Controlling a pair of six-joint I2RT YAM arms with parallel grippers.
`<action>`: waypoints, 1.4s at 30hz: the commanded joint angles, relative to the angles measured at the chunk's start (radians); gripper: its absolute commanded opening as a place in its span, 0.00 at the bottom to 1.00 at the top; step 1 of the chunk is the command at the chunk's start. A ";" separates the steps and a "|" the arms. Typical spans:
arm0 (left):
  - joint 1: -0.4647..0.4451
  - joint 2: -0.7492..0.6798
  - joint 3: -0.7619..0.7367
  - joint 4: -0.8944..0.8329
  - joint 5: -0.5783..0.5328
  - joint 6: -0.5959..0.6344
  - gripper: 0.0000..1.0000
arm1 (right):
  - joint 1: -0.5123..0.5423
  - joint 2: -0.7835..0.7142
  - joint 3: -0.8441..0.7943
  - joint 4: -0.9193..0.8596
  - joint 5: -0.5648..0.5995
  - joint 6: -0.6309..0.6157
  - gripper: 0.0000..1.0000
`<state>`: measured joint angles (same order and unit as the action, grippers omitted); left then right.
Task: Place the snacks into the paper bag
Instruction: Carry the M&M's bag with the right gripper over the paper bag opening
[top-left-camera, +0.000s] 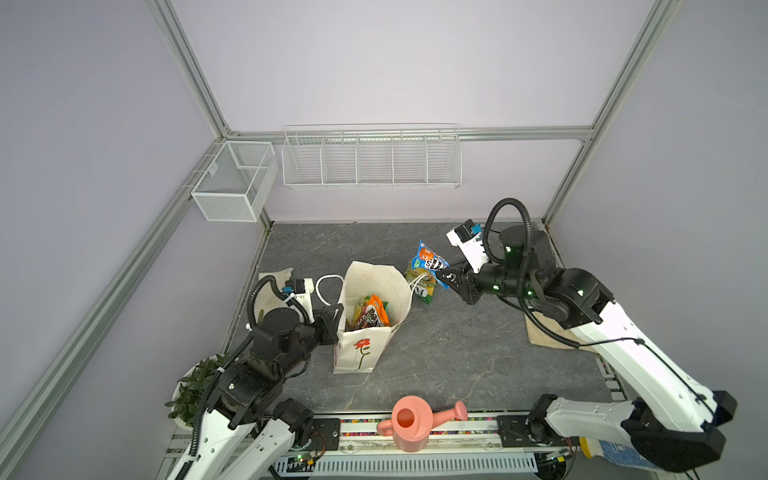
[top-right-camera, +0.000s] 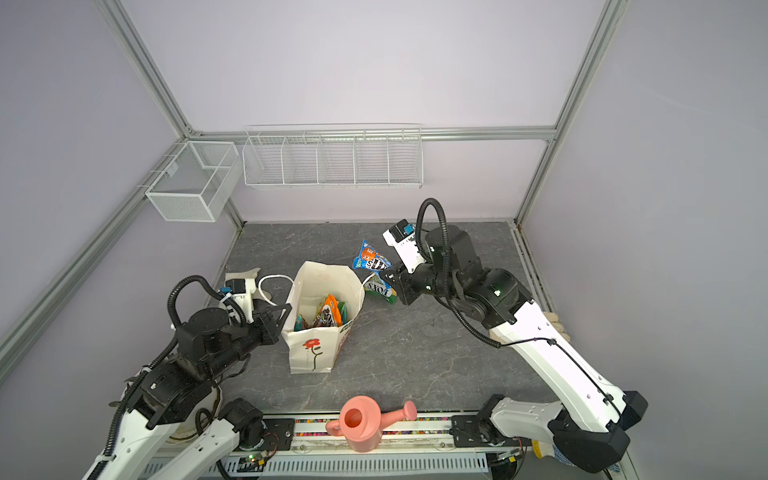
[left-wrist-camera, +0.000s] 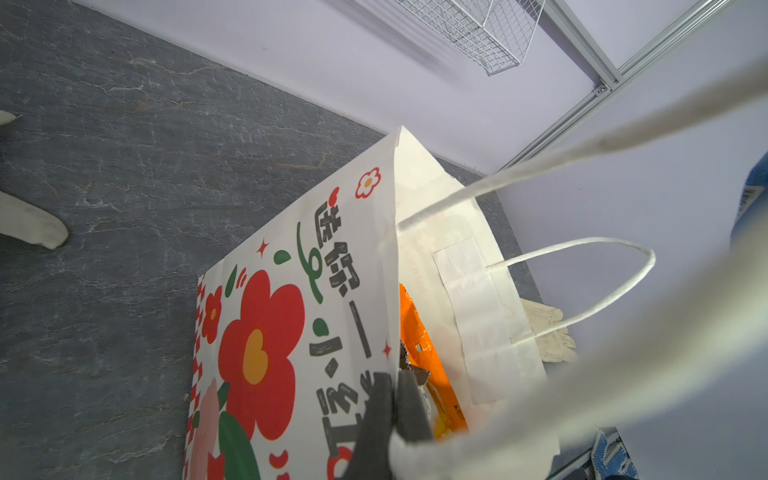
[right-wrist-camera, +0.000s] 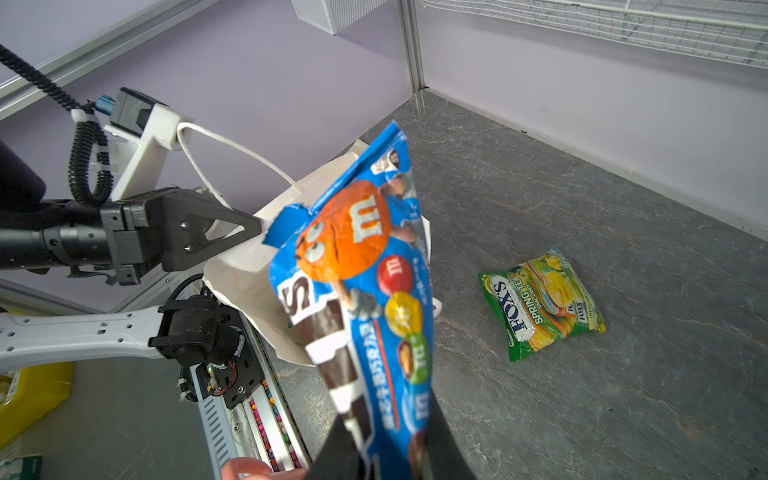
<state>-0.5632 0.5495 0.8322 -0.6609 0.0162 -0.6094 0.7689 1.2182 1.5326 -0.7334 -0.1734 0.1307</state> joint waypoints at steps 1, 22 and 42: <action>-0.002 -0.002 0.012 0.037 0.001 -0.003 0.00 | 0.028 0.019 0.034 0.001 0.018 -0.003 0.18; -0.001 0.000 0.006 0.040 0.001 -0.003 0.00 | 0.135 0.116 0.092 0.005 0.063 -0.016 0.18; -0.001 -0.019 -0.002 0.030 -0.002 -0.003 0.00 | 0.205 0.203 0.135 0.000 0.122 -0.035 0.18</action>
<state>-0.5632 0.5465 0.8318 -0.6613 0.0158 -0.6094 0.9619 1.4082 1.6413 -0.7368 -0.0681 0.1200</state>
